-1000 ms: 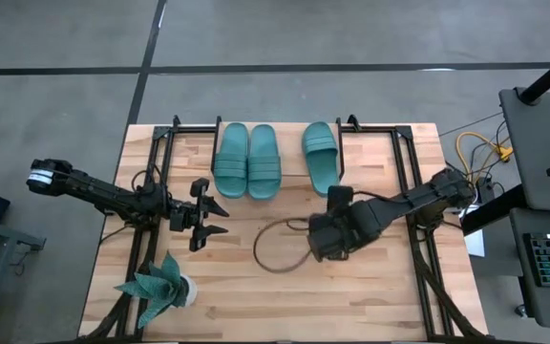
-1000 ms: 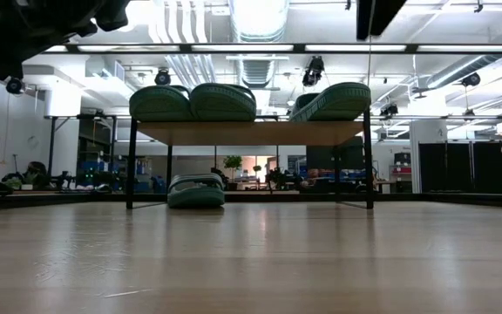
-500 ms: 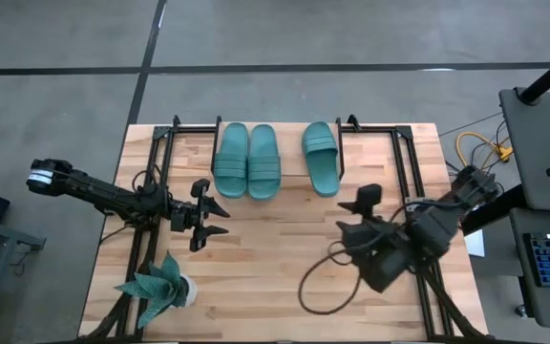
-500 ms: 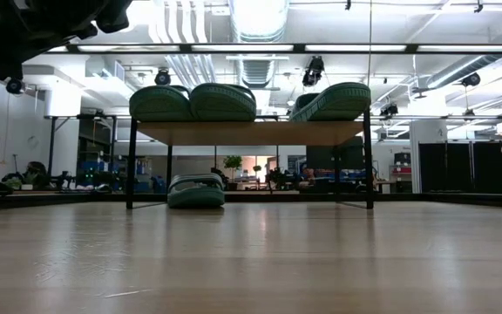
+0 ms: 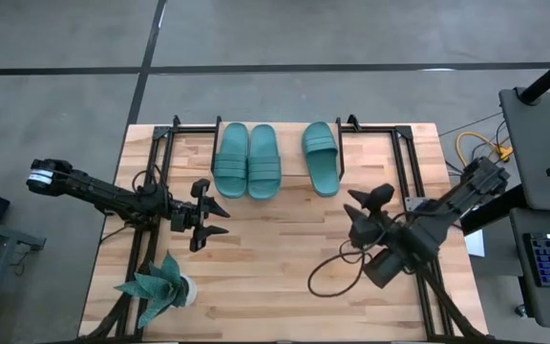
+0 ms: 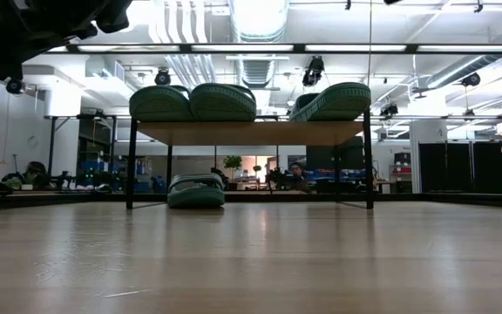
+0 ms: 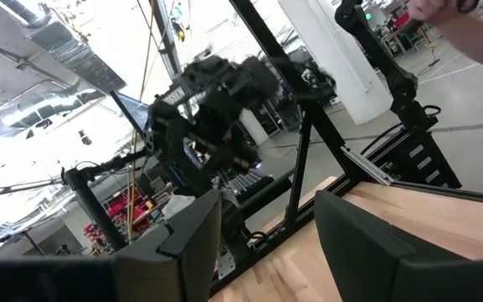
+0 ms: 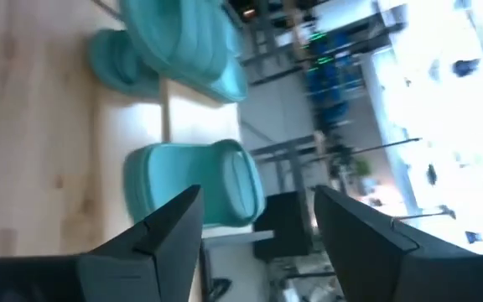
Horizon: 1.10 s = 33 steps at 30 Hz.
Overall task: Pick and place slides into the shelf
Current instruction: Put the blue slipper on the shelf
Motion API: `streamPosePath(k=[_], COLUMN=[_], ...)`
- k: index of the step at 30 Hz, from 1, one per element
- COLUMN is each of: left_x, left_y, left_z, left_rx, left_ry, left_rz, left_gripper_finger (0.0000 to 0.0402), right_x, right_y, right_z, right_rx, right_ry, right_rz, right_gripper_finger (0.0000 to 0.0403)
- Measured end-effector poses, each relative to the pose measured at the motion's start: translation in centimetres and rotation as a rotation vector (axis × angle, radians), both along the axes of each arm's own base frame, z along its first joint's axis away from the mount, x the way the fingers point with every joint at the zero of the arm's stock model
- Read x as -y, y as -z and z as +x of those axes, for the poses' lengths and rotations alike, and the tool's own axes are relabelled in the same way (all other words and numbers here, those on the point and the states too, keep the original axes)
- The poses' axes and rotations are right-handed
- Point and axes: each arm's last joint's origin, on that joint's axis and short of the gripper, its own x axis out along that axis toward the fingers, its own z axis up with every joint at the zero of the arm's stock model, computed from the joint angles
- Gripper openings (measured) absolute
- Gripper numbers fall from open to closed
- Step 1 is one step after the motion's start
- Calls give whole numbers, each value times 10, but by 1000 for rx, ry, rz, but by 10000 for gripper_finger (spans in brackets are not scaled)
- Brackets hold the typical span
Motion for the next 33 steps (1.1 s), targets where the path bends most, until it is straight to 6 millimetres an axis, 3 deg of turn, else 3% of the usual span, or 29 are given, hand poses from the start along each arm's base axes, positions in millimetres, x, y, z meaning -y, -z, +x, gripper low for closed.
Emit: streamPosePath(k=[3,8,16,23,33], left_x=[0,0,0,0,0], left_y=[0,0,0,0,0], left_z=[0,0,0,0,0], left_rx=[0,1,3,2,4], left_ry=[0,0,0,0,0], left_rz=[0,0,0,0,0], left_gripper_finger=[177,177,177,177,177], right_x=[7,26,55,97,158], right_y=[13,21,3,-11,11], right_z=[0,11,48,65,85], right_rx=[26,-8,-36,-54,-170], right_ry=[23,86,-40,-68,61], right_rz=[-39,48,210,156,196], right_gripper_finger=[219,219,219,219,219])
